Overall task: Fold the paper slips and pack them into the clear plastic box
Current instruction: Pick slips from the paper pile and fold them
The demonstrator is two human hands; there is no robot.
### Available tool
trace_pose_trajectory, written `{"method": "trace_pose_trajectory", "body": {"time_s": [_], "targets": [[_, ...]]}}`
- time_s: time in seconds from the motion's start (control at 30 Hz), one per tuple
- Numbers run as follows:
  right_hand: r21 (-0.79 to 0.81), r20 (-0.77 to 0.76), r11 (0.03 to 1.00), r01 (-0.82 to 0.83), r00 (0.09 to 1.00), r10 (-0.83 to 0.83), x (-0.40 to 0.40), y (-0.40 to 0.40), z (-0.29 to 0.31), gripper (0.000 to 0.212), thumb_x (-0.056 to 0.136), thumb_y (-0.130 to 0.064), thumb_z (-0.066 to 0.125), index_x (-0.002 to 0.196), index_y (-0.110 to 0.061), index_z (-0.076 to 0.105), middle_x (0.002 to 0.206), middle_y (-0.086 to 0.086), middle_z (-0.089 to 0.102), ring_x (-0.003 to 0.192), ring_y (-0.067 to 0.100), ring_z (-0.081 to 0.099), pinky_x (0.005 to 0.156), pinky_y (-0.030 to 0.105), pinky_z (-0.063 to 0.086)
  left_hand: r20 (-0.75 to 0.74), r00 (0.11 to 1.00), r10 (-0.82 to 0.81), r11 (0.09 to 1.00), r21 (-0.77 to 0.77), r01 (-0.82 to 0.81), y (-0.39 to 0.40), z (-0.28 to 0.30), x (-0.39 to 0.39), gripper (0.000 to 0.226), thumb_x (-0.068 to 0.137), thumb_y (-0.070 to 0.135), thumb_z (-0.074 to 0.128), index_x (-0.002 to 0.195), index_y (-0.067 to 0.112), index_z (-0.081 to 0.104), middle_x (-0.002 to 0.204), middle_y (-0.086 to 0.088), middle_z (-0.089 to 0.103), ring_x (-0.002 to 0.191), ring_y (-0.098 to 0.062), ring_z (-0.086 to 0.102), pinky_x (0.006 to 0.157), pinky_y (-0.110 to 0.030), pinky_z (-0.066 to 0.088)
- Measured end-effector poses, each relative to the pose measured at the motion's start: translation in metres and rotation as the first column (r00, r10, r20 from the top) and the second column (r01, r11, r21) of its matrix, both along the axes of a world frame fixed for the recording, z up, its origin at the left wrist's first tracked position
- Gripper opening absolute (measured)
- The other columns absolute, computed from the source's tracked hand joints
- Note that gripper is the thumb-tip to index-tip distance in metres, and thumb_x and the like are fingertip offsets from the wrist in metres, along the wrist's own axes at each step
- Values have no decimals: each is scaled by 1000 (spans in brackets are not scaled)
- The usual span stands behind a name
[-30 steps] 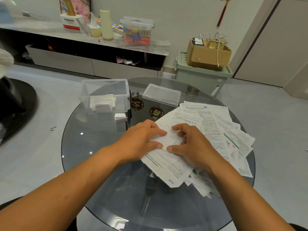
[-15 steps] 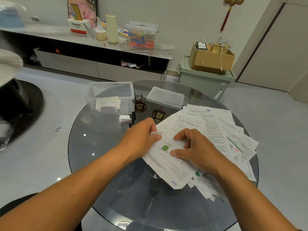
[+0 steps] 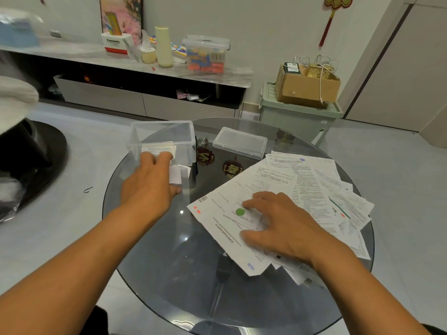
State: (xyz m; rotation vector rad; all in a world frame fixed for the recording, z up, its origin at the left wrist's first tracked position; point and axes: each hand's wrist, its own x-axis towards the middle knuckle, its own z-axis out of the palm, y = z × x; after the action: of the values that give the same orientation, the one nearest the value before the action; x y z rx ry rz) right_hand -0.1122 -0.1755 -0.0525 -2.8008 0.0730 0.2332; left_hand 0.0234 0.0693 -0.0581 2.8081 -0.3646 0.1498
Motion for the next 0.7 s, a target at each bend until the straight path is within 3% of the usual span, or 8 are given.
{"method": "trace_pose_trajectory", "body": {"time_s": [0.07, 0.17, 0.27, 0.4, 0.47, 0.53, 0.63, 0.7], "targets": [[-26, 2, 1000, 6, 1000, -6, -3, 2, 2, 68, 88, -60, 60, 150, -44, 37, 154, -21, 36, 134, 10, 36, 102, 35, 40, 0, 999, -40, 999, 24, 40, -6, 8, -7, 81, 79, 41, 83, 142, 30, 34, 138, -6, 36, 112, -34, 55, 80, -43, 49], [-98, 97, 995, 27, 995, -18, -5, 7, 1, 45, 96, -46, 53, 140, -36, 48, 138, -13, 54, 117, 14, 46, 93, 36, 48, -45, 993, -111, 993, 23, 112, -12, 12, -11, 99, 67, 54, 88, 146, 35, 32, 144, -1, 31, 122, -30, 49, 95, -44, 48], [-118, 155, 992, 48, 987, -29, -6, 9, -1, 30, 101, -33, 47, 130, -32, 54, 122, -6, 64, 104, 15, 53, 87, 39, 53, -58, 980, -188, 978, -101, 182, -17, 10, -14, 84, 75, 58, 80, 144, 39, 36, 140, 6, 35, 120, -25, 52, 96, -44, 51], [95, 155, 979, 178, 969, -191, -6, 1, -4, 47, 103, -15, 47, 143, -39, 49, 133, -12, 62, 117, 12, 58, 99, 33, 50, -44, 924, -379, 893, -282, 352, -27, 8, -22, 43, 98, 39, 62, 138, 38, 48, 120, 17, 51, 111, -8, 52, 87, -26, 44], [259, 94, 932, 254, 954, -286, -6, -6, -2, 59, 99, -5, 50, 143, -44, 48, 128, -13, 58, 117, 8, 57, 94, 28, 50, -134, 878, -459, 855, -335, 395, -32, 3, -28, 42, 100, 33, 59, 141, 39, 47, 124, 20, 51, 112, -3, 52, 90, -23, 45], [366, 37, 883, 293, 944, -328, -5, -12, 1, 71, 94, 1, 56, 143, -49, 45, 125, -13, 53, 110, 4, 55, 80, 19, 48, -169, 846, -506, 840, -320, 438, -37, -5, -30, 47, 99, 32, 61, 143, 40, 46, 134, 20, 52, 117, -3, 54, 95, -27, 51], [368, 45, 892, 261, 953, -298, -3, -16, -1, 72, 93, -3, 66, 145, -48, 43, 129, -14, 50, 104, -5, 52, 79, 15, 45, -144, 825, -547, 830, -223, 512, -47, -13, -31, 54, 96, 32, 67, 146, 38, 47, 134, 18, 57, 115, -4, 51, 96, -28, 49], [380, 88, 892, 245, 950, -298, -1, -15, -4, 69, 92, -12, 73, 144, -47, 45, 129, -16, 49, 103, -8, 52, 80, 12, 43, -153, 803, -576, 809, -243, 535, -53, -15, -32, 57, 95, 32, 68, 146, 42, 45, 127, 23, 56, 111, -1, 49, 91, -24, 47]]}}
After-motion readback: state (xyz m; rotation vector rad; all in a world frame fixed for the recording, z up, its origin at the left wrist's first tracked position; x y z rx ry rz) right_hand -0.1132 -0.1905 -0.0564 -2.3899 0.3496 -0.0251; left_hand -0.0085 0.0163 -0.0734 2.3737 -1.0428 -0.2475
